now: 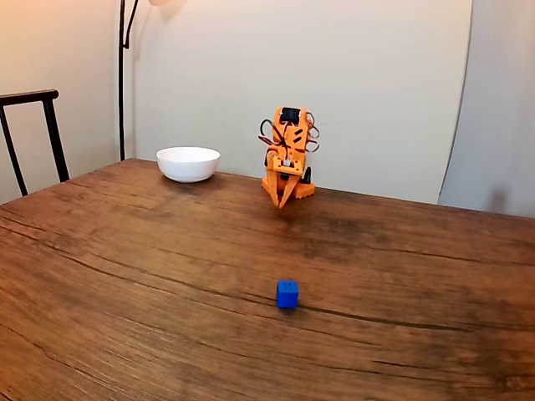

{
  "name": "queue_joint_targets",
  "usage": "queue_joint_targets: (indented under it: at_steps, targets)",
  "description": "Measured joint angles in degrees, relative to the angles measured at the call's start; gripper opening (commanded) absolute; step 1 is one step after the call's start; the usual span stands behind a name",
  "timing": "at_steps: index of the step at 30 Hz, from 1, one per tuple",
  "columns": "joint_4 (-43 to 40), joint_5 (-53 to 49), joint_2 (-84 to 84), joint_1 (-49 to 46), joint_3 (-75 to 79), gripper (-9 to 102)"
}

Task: Grasp the cube and drop it in the bowl

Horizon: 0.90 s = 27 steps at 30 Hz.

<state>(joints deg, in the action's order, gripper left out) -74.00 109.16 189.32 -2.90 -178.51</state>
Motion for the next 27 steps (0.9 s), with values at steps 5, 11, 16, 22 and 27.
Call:
queue_joint_targets:
  at_steps: [5,11,16,22,27]
  targets:
    - [0.0,0.0,0.0,0.0,0.0,-1]
    - [7.5,0.0,-0.6,0.0,0.0,-1]
    - [19.0,-0.3,-0.5,-0.1,0.0,-1]
    - [35.4,-0.3,-0.5,-2.2,-0.1,-1]
    - [47.4,0.2,-0.5,-1.4,-0.1,-1]
